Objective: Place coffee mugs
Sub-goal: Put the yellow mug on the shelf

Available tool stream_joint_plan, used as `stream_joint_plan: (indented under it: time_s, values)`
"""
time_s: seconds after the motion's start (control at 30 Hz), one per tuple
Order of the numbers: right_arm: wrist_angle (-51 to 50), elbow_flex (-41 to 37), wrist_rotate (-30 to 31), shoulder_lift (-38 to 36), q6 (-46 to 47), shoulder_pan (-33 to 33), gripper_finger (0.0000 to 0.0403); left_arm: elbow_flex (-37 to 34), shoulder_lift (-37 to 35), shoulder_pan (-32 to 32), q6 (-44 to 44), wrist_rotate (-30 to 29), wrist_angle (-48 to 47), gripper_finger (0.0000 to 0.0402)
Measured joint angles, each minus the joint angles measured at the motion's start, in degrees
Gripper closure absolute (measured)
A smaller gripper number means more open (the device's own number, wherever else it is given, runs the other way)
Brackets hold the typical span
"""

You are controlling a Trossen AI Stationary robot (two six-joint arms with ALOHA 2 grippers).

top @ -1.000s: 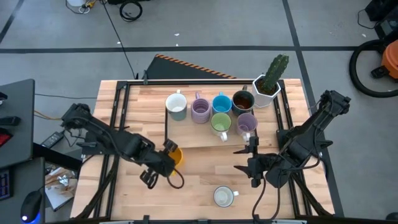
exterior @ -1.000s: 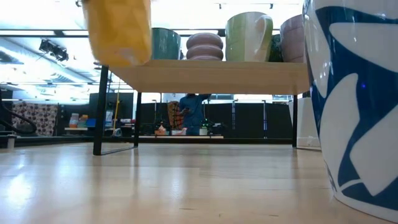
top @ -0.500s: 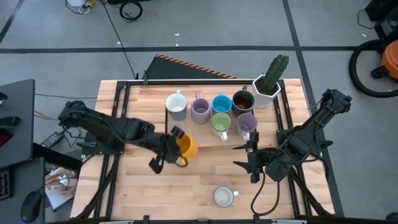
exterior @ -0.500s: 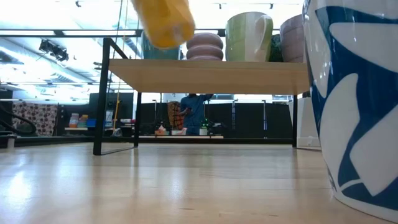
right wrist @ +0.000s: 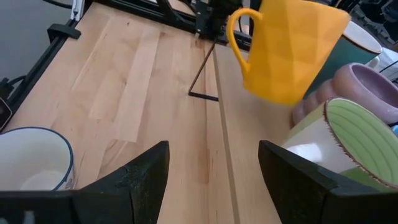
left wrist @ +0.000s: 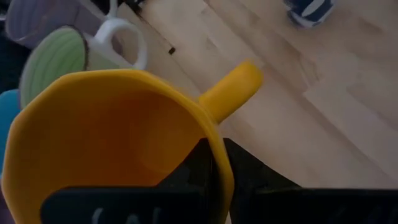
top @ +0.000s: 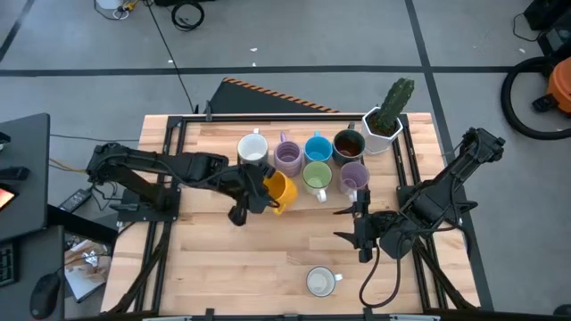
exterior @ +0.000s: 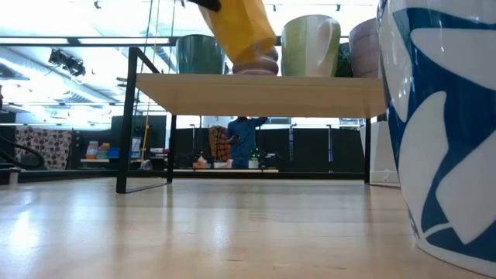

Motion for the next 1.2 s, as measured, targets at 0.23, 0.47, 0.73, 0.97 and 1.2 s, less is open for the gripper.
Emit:
stream_joint_plan:
  time_s: [0.23, 0.47, 0.73, 0.97, 1.2]
  values:
    - [0.00, 0.00, 0.02, 0.01, -0.07, 0.00, 0.0150, 0.02, 3.21, 2.06, 1.31, 2.12, -0.38, 0.0372]
    - [0.32, 0.00, 0.02, 0.02, 0.08, 0.00, 0.0150, 0.02, 4.61, 3.89, 2.62, 1.60, -0.13, 0.0372]
    - [0.46, 0.00, -0.24, 0.02, 0.10, 0.00, 0.0150, 0.02, 4.63, 4.60, 2.94, 1.50, 0.22, 0.0359]
    - [0.50, 0.00, -0.27, 0.02, 0.10, 0.00, 0.0150, 0.02, 4.63, 4.51, 2.43, 1.60, 0.58, 0.0354]
    - [0.50, 0.00, -0.28, 0.02, 0.10, 0.00, 0.0150, 0.02, 4.63, 4.53, 1.94, 0.55, 1.59, 0.0323]
